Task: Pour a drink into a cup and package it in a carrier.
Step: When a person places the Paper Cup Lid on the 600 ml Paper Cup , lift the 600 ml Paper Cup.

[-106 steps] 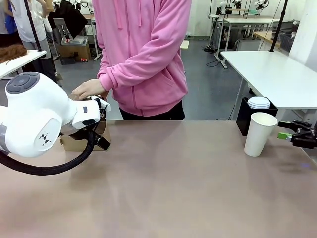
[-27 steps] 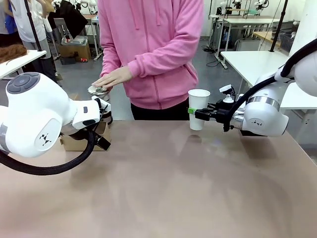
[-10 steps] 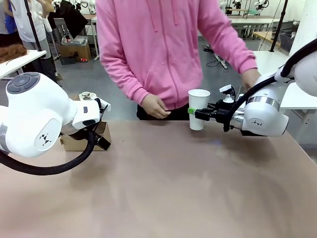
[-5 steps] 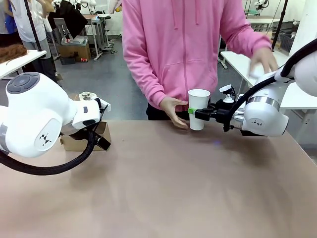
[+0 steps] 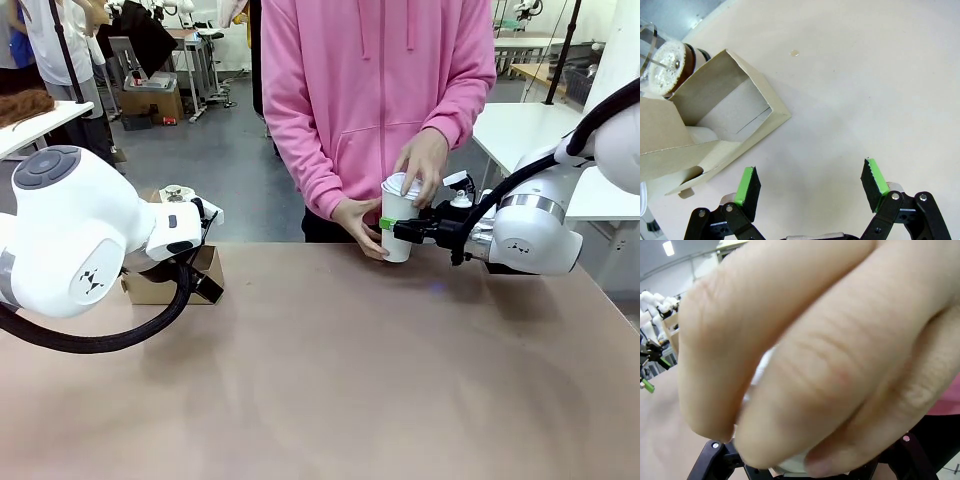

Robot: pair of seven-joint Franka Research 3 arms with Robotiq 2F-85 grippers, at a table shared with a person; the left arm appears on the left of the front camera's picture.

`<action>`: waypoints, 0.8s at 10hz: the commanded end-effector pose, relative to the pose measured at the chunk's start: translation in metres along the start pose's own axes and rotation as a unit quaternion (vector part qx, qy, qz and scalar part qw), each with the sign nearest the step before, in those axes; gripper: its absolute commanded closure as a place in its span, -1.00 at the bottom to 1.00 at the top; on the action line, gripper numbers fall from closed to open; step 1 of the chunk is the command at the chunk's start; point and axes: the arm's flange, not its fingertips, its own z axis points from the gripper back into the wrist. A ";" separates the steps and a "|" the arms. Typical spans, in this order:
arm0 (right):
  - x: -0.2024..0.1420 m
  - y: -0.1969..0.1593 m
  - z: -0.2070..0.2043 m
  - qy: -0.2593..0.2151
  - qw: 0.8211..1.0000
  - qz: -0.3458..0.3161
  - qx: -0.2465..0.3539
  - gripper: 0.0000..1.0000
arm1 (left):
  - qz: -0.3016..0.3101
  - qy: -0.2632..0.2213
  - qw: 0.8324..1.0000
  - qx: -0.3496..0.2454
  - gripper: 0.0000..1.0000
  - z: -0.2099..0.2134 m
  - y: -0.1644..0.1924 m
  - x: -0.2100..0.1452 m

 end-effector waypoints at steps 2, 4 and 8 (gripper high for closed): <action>0.001 0.000 0.000 -0.005 1.000 0.000 0.002 -0.61 | 0.000 -0.001 1.000 -0.001 -1.00 0.000 0.000 0.000; 0.001 0.000 0.000 -0.005 1.000 0.000 0.002 -0.61 | 0.000 -0.001 1.000 -0.001 -1.00 0.000 0.000 0.000; 0.001 0.000 0.000 -0.005 1.000 0.000 0.002 -0.61 | 0.000 -0.001 1.000 -0.001 -1.00 0.000 0.000 0.000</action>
